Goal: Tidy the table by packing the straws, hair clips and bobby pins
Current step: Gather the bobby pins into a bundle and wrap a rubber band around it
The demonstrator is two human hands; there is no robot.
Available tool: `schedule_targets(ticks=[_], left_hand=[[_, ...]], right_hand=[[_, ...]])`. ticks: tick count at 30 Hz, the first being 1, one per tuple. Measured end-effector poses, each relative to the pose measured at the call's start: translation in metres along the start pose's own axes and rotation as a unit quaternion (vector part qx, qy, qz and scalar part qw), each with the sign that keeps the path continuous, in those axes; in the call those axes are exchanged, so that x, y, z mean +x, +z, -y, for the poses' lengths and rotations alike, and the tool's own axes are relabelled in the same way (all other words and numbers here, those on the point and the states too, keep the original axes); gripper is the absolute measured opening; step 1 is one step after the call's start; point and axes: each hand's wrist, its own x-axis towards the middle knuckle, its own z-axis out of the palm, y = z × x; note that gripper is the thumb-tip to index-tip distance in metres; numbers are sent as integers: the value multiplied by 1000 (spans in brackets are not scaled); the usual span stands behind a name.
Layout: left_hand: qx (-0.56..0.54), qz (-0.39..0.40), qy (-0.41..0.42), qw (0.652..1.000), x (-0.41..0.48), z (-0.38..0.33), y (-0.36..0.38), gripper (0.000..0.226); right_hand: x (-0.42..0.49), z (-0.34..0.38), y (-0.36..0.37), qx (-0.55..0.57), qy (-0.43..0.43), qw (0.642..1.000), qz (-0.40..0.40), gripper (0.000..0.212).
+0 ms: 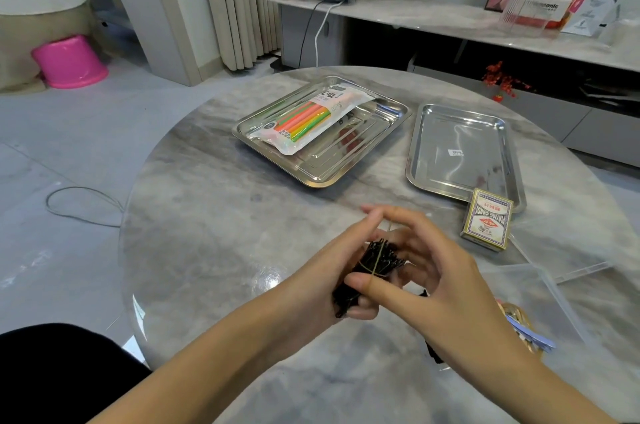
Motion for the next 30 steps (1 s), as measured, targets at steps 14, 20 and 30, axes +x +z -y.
schedule_targets(ticks=[14,20,30], left_hand=[[60,-31,45,997,-5,7,-2,43],[105,-55,103,988,0,11,5,22],[73,-88,48,992,3,14,6,28]], right_hand=[[4,7,-6,-49,-20,995,80,19],[8,4,-17,-110,-4,991,75,21],[3,4,-21,-251,-17,966,67,33]])
